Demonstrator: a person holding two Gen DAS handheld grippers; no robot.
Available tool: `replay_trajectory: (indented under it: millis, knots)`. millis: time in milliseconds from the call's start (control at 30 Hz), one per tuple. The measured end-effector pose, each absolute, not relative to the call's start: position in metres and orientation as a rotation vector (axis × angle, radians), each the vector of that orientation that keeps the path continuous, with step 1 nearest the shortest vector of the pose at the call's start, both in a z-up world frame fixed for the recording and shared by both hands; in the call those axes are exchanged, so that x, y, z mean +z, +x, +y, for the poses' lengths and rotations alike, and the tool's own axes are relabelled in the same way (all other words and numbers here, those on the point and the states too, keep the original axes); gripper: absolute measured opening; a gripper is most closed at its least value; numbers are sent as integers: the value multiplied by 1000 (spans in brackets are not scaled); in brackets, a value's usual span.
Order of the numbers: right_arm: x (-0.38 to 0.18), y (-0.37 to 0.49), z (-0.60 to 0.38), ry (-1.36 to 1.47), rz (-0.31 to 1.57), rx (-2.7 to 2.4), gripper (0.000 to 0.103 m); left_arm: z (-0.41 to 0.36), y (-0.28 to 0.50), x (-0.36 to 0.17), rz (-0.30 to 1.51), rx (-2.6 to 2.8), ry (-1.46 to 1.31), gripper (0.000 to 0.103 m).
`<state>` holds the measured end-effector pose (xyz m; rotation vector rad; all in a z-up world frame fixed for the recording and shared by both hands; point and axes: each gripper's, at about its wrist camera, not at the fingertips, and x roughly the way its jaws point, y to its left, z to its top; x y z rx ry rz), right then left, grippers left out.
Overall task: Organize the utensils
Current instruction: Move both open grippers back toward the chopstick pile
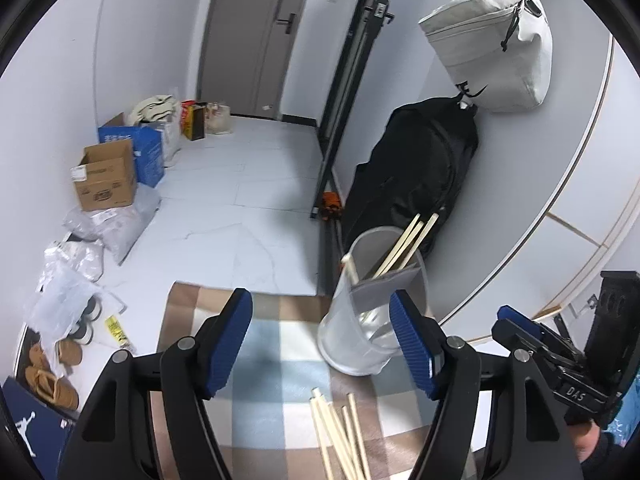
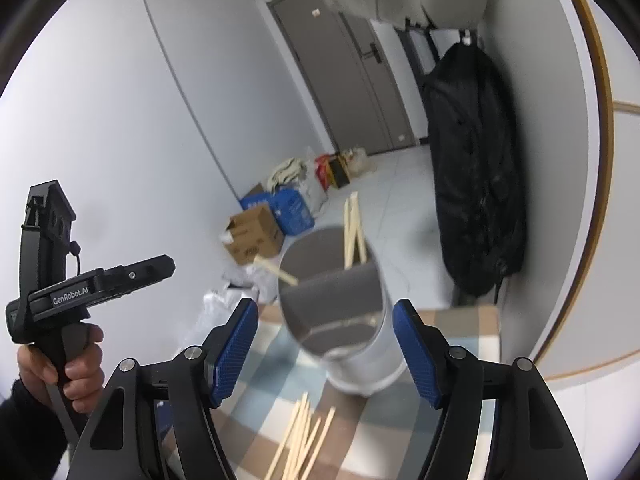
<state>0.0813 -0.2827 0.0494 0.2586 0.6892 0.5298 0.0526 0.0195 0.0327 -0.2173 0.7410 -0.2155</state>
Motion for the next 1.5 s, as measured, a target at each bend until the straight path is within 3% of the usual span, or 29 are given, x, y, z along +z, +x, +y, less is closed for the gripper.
replay_trajectory:
  millis: [167,467,500,600,1100,1200,1400,1500]
  knots:
    - [32,70,-269,219,758,541,70,23,38,11,741,-160,-209,78]
    - [-24,68,-246,159,978,530,69,35,29,-31,806,-114,-268,79]
    - [-31,69,-242,141,1004,531,68,37,27,-34,812,-111,-264,79]
    - [-53,69,-226,26,1070,505,50,41,24,-41,817,-90,-247,79]
    - [-97,103,-198,46,1237,443,37,73,18,-55,844,0,-306,79]
    - [-101,107,-195,58,1249,439,31,77,19,-56,850,-5,-316,79]
    - [-101,114,-190,62,1236,424,30,79,20,-58,855,-18,-322,79]
    - [-99,113,-185,16,1229,406,25,80,19,-57,854,-20,-320,79]
